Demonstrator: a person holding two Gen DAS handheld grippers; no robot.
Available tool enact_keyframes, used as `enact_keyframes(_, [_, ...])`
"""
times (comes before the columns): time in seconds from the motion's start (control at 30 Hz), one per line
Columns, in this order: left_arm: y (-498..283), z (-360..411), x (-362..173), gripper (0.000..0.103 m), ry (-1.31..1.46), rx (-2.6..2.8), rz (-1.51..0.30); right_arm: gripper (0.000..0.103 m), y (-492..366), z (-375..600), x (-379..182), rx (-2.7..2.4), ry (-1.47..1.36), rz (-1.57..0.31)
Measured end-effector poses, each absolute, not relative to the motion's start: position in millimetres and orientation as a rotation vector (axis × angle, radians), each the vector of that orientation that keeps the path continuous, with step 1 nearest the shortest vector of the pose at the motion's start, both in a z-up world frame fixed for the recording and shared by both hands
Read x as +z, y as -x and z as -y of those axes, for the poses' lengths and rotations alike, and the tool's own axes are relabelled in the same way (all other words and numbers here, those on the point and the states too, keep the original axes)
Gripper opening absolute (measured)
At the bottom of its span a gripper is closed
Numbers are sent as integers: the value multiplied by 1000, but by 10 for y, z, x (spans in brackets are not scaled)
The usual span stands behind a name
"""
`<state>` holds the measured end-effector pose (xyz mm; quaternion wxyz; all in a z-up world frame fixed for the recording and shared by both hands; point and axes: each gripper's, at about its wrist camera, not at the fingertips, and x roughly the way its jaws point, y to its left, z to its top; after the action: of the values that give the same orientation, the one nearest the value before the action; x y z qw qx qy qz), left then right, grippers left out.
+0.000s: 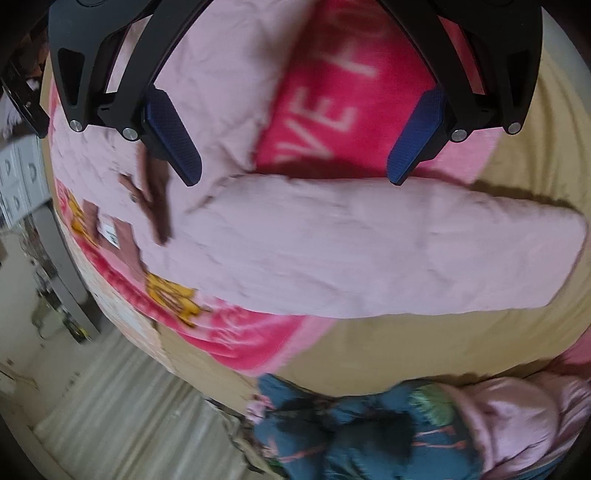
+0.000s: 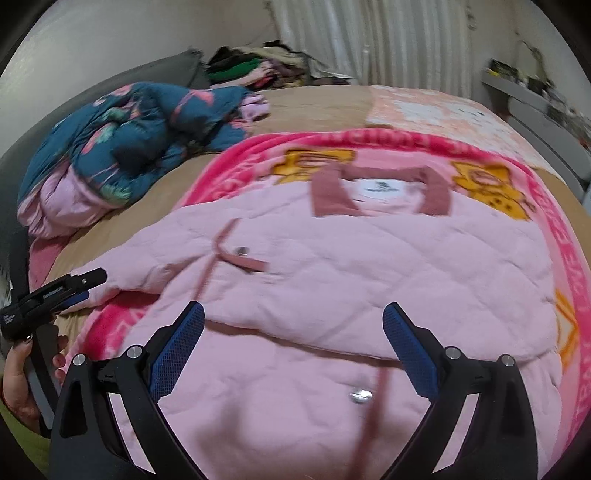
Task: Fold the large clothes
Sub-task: 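Grasp the other sleeve cuff with the left tool and lift it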
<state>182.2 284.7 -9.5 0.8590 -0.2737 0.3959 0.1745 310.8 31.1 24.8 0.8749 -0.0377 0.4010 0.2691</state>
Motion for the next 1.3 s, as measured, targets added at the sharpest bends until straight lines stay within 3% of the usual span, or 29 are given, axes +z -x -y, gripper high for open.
enact_keyframes(0.7, [-1202,-3910,-504,94,815,622,-773,97,-2863,-1777,296,754,223,-830])
enact_keyframes(1.23, [-1171,-4643,-955,94,1029,792,-679,97,-2893,-1776,144,752,189,-830])
enact_keyframes(1.27, [-1143,-4661,-942,86,1037,801,-652,97,-2903,-1727,147,744,183,-828])
enact_keyframes(1.3, [-1112,-4666,-914,64,1030,819,-631,97,-2913,-1685,147,737,177,-827])
